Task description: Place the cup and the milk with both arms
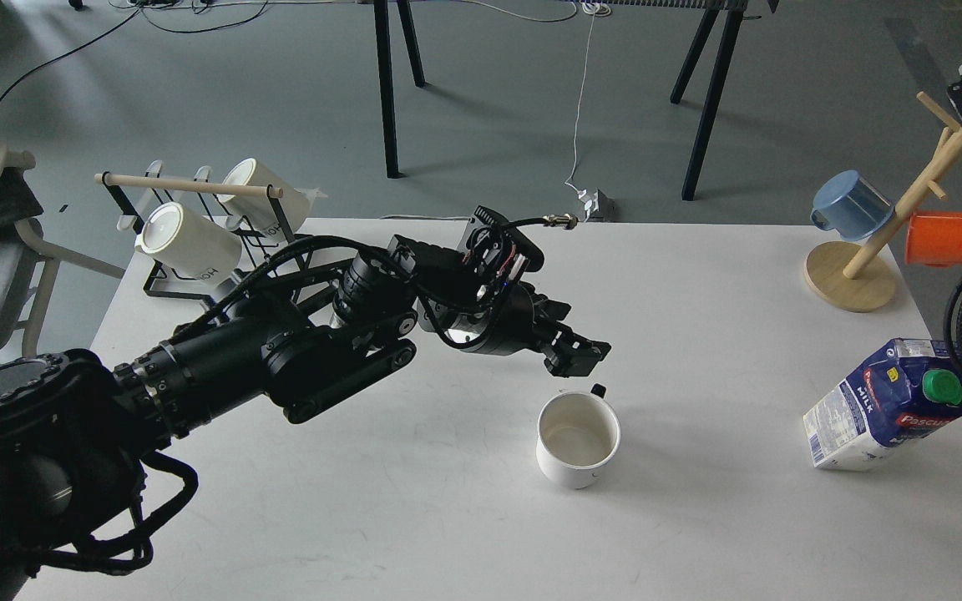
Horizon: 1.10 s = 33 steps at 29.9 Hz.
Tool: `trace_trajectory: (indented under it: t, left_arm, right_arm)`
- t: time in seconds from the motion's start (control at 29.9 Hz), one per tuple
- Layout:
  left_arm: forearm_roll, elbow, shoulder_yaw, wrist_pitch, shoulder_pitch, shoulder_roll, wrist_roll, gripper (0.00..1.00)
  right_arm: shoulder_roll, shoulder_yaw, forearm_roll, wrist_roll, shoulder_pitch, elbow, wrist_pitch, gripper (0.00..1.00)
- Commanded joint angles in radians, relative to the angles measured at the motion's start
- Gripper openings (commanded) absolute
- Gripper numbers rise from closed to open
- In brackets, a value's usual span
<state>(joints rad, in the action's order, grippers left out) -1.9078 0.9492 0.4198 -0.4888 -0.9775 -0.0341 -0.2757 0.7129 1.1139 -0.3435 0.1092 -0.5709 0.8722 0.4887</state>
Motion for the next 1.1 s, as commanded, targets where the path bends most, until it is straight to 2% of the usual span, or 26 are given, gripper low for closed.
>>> trace_trajectory:
  t: [0.0, 0.03, 0.13, 0.2, 0.37, 0.47, 0.6, 0.8, 1.07]
  left_arm:
    - [0.195, 0.019, 0.173, 0.000, -0.007, -0.013, -0.002, 0.95]
    - [0.258, 0.019, 0.222, 0.000, -0.009, -0.013, -0.002, 1.00]
    - [0.482, 0.011, 0.327, 0.021, -0.027, -0.018, 0.000, 1.00]
    - [0.600, -0.003, 0.341, 0.036, -0.052, -0.035, -0.002, 1.00]
    - [0.924, -0.026, 0.370, 0.137, -0.059, -0.079, 0.001, 1.00]
    - [1.203, -0.047, 0.415, 0.156, -0.058, -0.115, 0.010, 1.00]
    - [1.485, -0.167, 0.418, 0.151, -0.059, -0.158, 0.012, 1.00]
    - [1.682, -0.305, 0.418, 0.145, -0.055, -0.204, 0.021, 1.00]
    - [1.822, -0.317, 0.418, 0.156, -0.036, -0.254, 0.026, 1.00]
  right_arm:
    - [0.045, 0.014, -0.002, 0.000, 0.022, 0.017, 0.000, 0.99]
    - [0.059, 0.018, -0.003, 0.000, 0.031, 0.021, 0.000, 0.99]
    - [0.105, 0.038, -0.003, 0.000, 0.071, 0.047, 0.000, 0.99]
    - [0.125, 0.058, -0.006, 0.001, 0.117, 0.070, 0.000, 0.99]
    - [0.135, 0.158, -0.008, 0.003, 0.305, 0.194, 0.000, 0.99]
    - [0.137, 0.239, -0.040, 0.004, 0.457, 0.293, 0.000, 0.99]
    - [0.135, 0.361, -0.084, 0.007, 0.664, 0.405, 0.000, 0.99]
    - [0.117, 0.533, -0.179, 0.018, 0.975, 0.534, 0.000, 0.99]
    - [-0.032, 0.581, -0.213, 0.007, 1.299, 0.582, 0.000, 0.99]
